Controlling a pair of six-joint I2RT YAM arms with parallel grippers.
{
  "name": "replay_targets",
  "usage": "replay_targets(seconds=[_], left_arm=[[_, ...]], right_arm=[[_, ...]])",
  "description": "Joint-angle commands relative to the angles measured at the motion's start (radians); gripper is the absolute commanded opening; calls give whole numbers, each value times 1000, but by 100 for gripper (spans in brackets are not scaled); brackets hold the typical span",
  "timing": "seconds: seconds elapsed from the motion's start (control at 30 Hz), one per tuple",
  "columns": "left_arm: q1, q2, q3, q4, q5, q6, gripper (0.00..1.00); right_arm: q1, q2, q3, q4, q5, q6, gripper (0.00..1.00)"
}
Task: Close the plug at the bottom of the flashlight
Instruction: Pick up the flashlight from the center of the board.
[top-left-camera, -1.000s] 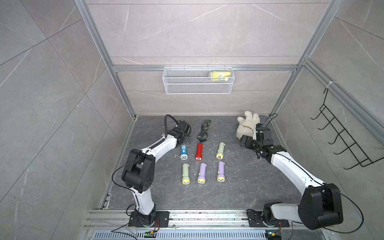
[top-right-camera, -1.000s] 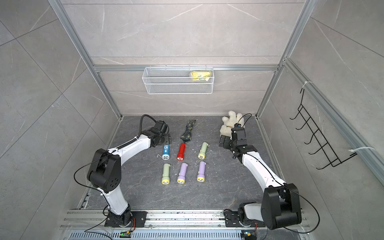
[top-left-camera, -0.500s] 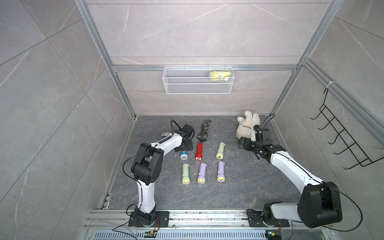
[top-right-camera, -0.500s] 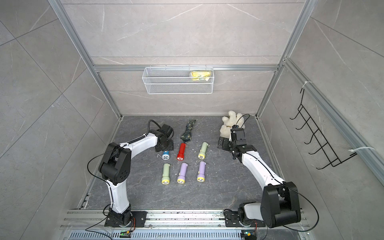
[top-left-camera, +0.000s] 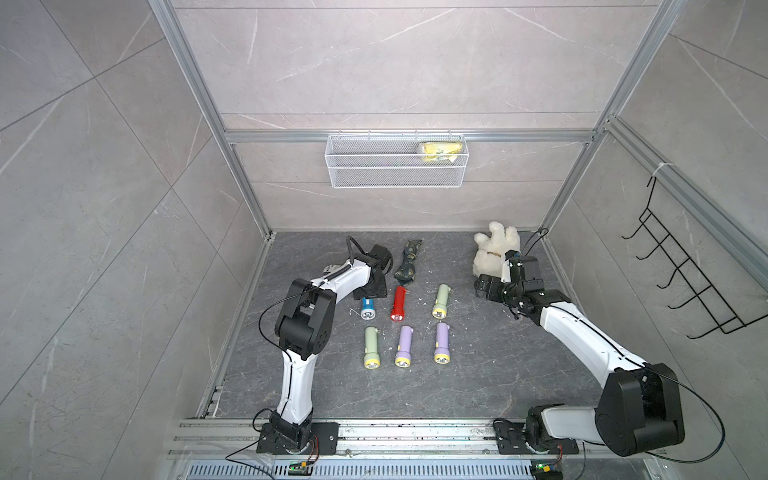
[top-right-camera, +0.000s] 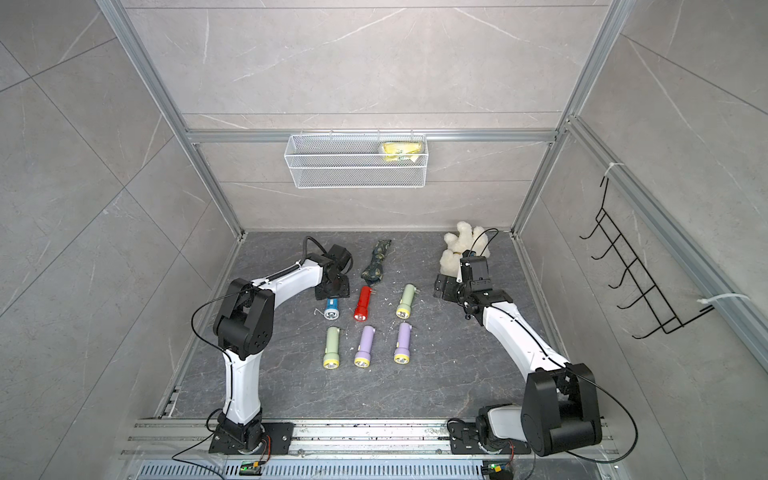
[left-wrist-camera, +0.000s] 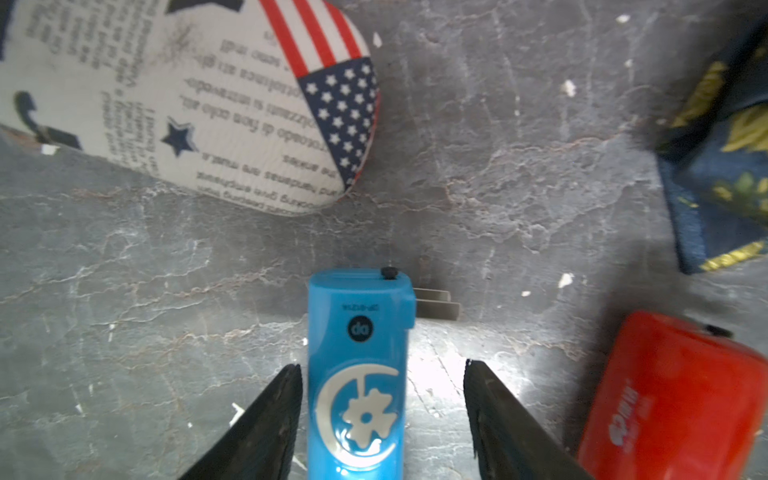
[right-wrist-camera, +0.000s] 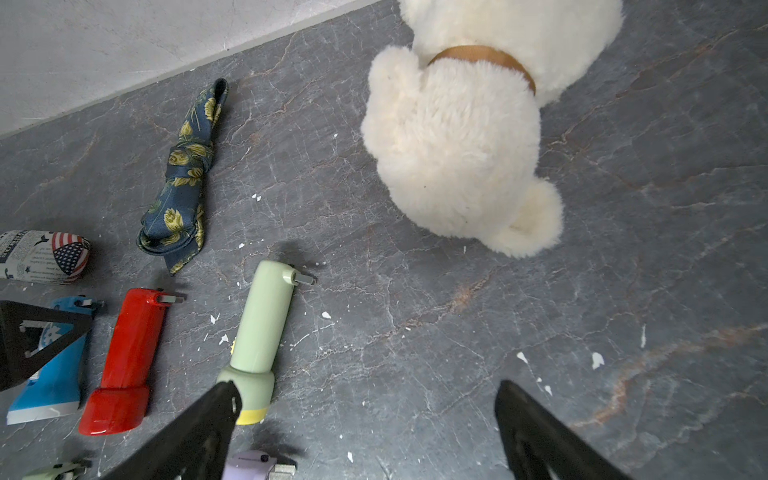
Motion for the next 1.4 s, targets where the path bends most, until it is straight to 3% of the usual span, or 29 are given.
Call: replay_targets(seconds=[0.0,0.37,0.67,0.8,0.97,1.2,1.37], left_arm=[[7,25,42,-51,-23,20,66],[9,62,33,-50,-22,20,56],[8,60,26,-44,-19,18,38],[9,49,28,-45,-24,24,25],[9,20,59,-65,-41,43,22],[5,-181,71,28,-38,165,0],[-15,-384,-62,311,79,294,0]], right_arm=[[6,5,12,-8,-8,3,100],[9,16,14,-8,-6,2,100],[11,34,22,-11,-6,2,100],[11,41,32,-16,-9,3,100],[13,54,53,-15,-27,5,100],[32,34,54,103,-123,-16,100],[55,62,120,126,-240,-33,100]])
